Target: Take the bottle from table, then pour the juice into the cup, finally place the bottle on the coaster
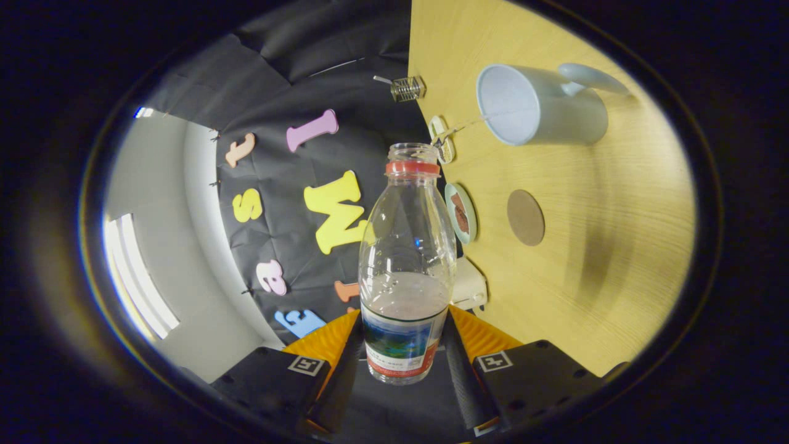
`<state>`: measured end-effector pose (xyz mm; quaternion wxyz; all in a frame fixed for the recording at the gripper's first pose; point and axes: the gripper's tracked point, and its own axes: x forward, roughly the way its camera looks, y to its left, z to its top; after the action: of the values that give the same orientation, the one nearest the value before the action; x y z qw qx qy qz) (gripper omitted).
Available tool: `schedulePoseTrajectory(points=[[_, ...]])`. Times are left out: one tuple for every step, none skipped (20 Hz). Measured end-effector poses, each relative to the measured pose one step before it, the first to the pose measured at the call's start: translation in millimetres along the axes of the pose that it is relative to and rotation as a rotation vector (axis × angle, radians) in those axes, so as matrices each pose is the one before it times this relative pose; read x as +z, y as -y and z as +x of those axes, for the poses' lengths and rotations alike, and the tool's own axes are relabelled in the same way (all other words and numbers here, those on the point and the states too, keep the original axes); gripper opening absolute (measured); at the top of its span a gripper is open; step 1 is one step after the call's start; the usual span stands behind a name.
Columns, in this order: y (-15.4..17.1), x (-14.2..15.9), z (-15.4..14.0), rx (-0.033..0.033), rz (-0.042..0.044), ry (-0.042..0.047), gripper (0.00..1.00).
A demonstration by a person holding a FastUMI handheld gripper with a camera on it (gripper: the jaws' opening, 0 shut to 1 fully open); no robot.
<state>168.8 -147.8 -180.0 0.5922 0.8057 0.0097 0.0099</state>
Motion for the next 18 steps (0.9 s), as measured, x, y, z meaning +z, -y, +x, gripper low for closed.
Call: schedulePoseTrajectory(points=[[-1.23, 0.04, 0.05, 0.00383, 0.00552, 0.00099, 0.75], [-1.54, -0.21, 0.36, 0.00618, 0.00707, 0.00330, 0.75], [-0.63, -0.44, 0.88, 0.00074, 0.00576, 0.00060, 0.75], [-1.51, -0.07, -0.35, 0.00176, 0.00371, 0.00018, 0.75], [-0.64, 0.60, 0.14, 0.00202, 0.00483, 0.00199, 0.75], [-1.53, -1.17, 1.07, 0.00310, 0.00438, -0.00013, 0.75], [-0.98, 0.15, -1.99, 0.00276, 0.00437, -0.00153, 0.75], [-1.39, -0.54, -0.13, 0.00296, 0.00461, -0.00223, 0.74], [-0.66, 0.05, -0.48, 0.00221, 0.00460, -0.00058, 0.75], [-1.92, -0.35, -0.15, 0.00206, 0.00559, 0.00107, 0.75], [-0.60, 0.08, -0.14, -0.00084, 0.00565, 0.00313, 0.75], [-1.76, -0.51, 1.82, -0.00060, 0.00650, 0.00302, 0.75], [-0.83, 0.22, -0.23, 0.00060, 0.00533, -0.00010, 0.75], [-0.35, 0.37, -0.29, -0.00212, 0.00129, 0.00311, 0.75], [0.61, 0.12, 0.26, -0.00241, 0.00285, 0.00187, 0.75], [-0.66, -1.83, 1.61, -0.00374, 0.00386, -0.00090, 0.75], [-0.14, -1.22, 0.26, -0.00409, 0.00674, -0.00441, 0.75], [-1.68, 0.17, -0.45, -0.00104, 0.00970, 0.00021, 0.75]])
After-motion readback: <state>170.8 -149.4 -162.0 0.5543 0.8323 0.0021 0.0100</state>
